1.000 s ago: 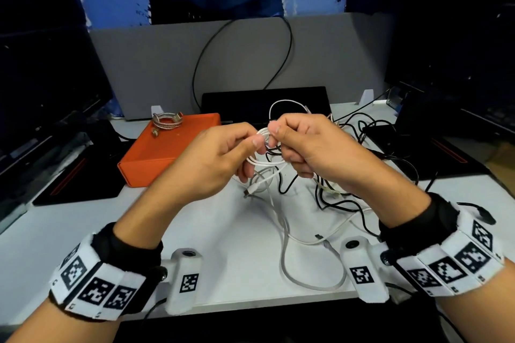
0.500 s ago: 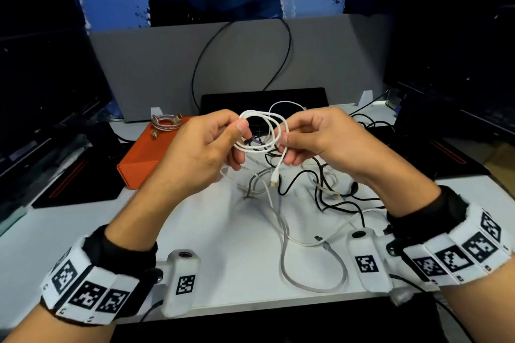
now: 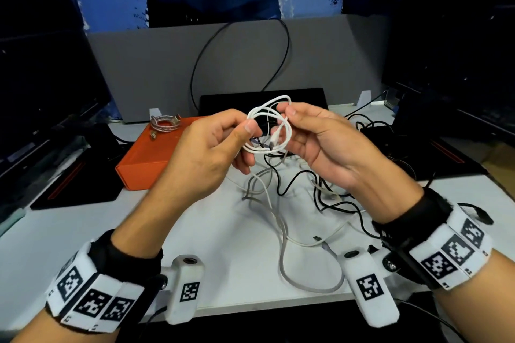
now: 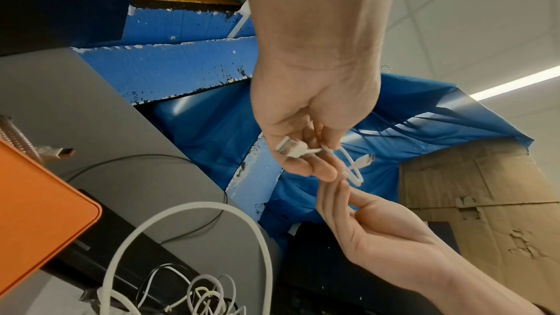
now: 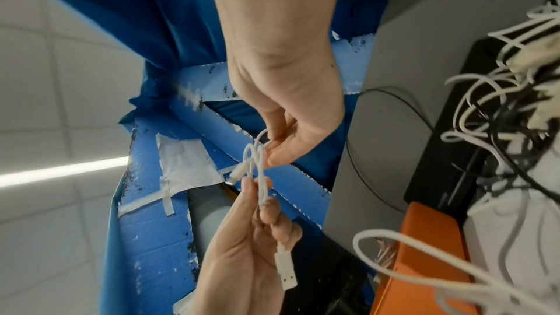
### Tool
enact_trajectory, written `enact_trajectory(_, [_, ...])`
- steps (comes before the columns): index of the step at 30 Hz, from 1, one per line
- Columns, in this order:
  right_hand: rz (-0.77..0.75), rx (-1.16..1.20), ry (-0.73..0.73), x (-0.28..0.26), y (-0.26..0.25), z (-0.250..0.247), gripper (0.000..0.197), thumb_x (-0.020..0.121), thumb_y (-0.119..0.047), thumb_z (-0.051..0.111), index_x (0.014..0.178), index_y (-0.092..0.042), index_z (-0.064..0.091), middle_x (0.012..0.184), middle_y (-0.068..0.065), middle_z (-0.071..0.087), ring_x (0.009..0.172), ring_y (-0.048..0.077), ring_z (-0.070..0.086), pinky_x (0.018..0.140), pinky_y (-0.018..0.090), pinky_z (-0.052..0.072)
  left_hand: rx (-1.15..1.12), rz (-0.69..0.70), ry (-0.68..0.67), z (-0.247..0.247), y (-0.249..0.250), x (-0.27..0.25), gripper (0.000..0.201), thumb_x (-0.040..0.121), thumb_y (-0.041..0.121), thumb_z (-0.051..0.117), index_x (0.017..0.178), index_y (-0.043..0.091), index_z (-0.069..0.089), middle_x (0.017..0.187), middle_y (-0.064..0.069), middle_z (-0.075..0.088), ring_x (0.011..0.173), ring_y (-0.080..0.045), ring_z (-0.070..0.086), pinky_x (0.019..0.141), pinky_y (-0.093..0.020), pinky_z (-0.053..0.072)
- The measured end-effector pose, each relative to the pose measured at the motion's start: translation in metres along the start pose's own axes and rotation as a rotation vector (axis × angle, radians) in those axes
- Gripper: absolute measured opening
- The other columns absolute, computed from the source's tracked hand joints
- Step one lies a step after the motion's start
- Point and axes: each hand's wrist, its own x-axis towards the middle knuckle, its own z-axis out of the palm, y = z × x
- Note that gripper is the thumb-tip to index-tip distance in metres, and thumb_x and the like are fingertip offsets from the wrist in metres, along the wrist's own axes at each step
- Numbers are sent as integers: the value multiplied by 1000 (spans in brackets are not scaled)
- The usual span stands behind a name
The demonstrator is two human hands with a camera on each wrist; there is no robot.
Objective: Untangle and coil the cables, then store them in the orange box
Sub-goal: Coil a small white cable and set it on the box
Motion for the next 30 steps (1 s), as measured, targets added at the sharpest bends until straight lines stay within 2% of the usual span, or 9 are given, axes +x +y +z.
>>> enact_trajectory(4, [165, -2, -118, -6, 9, 9, 26, 108, -19, 45, 107, -10, 70, 76, -2, 72, 84, 17, 74, 75, 28, 61, -30, 1, 84, 4, -2, -1, 22, 105, 24, 55, 96, 10, 69, 70, -4, 70, 61, -19, 70, 58, -28, 55])
enact_trajectory(7, [102, -120, -95, -5, 13, 9, 47, 99, -54, 49, 106, -16, 75, 79, -3, 62, 82, 14, 60, 82, 33, 45, 13, 4, 159, 5, -4, 0, 22, 105, 25, 56, 93, 12, 68, 70, -3, 72, 62, -19, 72, 61, -33, 59])
enact_trajectory(8, [64, -183, -90, -4, 15, 9, 46, 94, -56, 56, 107, -17, 76, 82, -2, 61, 83, 13, 58, 83, 34, 43, 20, 7, 164, 5, -4, 0, 22, 105, 26, 56, 93, 12, 69, 71, -3, 73, 62, -19, 73, 63, -36, 60])
enact_trajectory(11, [-70, -419, -71, -4, 23, 8, 13, 93, -24, 73, 104, -17, 71, 96, 9, 73, 90, 15, 66, 83, 34, 49, 25, 16, 159, 7, -4, -1, 21, 105, 28, 56, 94, 15, 69, 76, -1, 74, 66, -18, 74, 62, -37, 60])
enact_trajectory(14, [-71, -527, -101, -4, 21, 4, 13, 100, -4, 63, 109, -9, 69, 98, 15, 75, 79, 17, 72, 75, 31, 57, 31, 13, 203, 5, -2, 0, 21, 105, 25, 55, 91, 17, 67, 75, 0, 75, 66, -12, 74, 61, -23, 56])
enact_trajectory(17, [-23, -543, -166, -4, 11, -1, 18, 106, -4, 52, 117, -3, 67, 94, 11, 77, 74, 18, 75, 68, 24, 60, -85, -39, 284, -4, -4, 4, 24, 106, 24, 53, 94, 9, 68, 76, -5, 76, 67, -18, 75, 63, -22, 56])
enact_trajectory(20, [-17, -513, -166, -4, 11, -2, 22, 106, -12, 53, 122, -5, 67, 104, 15, 78, 90, 23, 77, 81, 29, 61, -199, -98, 282, -6, -8, 6, 25, 106, 24, 53, 98, 5, 68, 79, -11, 76, 72, -25, 76, 68, -30, 61])
enact_trajectory(27, [-37, -430, -143, -4, 17, 1, 30, 110, -26, 44, 121, -13, 70, 111, 12, 78, 105, 26, 75, 95, 35, 58, -281, -212, 149, -5, -18, 10, 24, 104, 31, 56, 101, 23, 78, 102, -4, 77, 95, -20, 70, 91, -42, 55])
enact_trajectory(30, [-72, -456, -98, -1, 20, -1, 30, 110, -26, 46, 125, -18, 71, 116, 7, 77, 114, 21, 71, 104, 37, 52, -286, -230, 120, -9, -21, 10, 22, 103, 27, 57, 104, 25, 79, 92, 1, 74, 86, -15, 66, 85, -36, 54])
